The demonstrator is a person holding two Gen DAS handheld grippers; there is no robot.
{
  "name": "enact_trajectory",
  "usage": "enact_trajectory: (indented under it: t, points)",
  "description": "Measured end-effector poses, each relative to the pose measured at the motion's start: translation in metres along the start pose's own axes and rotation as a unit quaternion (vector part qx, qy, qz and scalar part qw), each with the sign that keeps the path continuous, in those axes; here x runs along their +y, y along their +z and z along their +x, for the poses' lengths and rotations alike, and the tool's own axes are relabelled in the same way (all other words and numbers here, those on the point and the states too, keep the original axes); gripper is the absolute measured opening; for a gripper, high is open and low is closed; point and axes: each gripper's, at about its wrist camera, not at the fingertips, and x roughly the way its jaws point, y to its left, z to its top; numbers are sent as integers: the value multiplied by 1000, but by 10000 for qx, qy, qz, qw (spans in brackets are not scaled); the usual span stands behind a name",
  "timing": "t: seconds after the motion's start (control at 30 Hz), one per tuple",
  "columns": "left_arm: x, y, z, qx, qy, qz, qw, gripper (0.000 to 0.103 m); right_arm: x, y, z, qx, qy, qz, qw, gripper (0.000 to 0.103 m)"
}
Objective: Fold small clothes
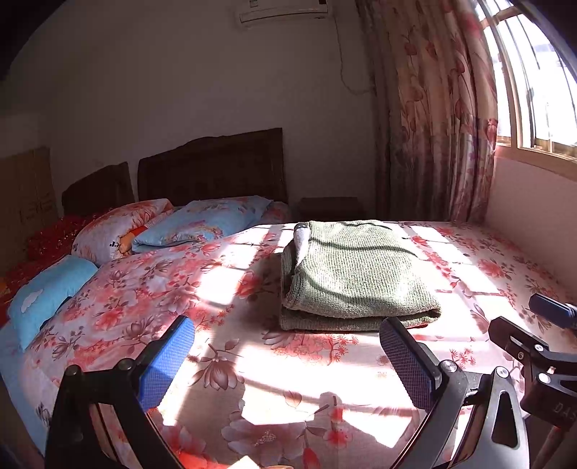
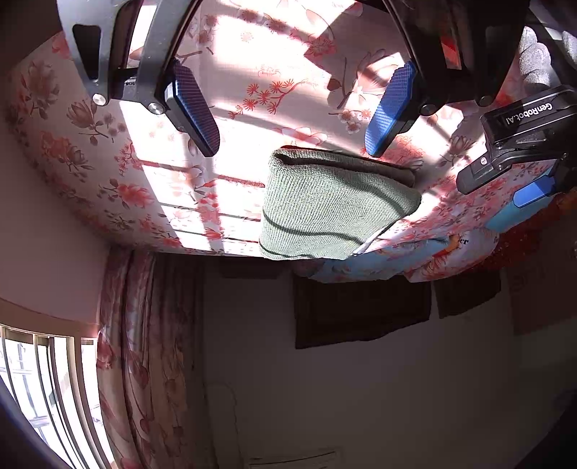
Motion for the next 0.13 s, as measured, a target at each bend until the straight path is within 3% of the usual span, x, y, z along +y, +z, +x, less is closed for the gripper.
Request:
enact_trajectory:
  t: [0.13]
  points:
    - [1, 0, 0, -10, -25, -5, 10000, 103, 0, 0, 0, -10, -4, 5, 10000, 85]
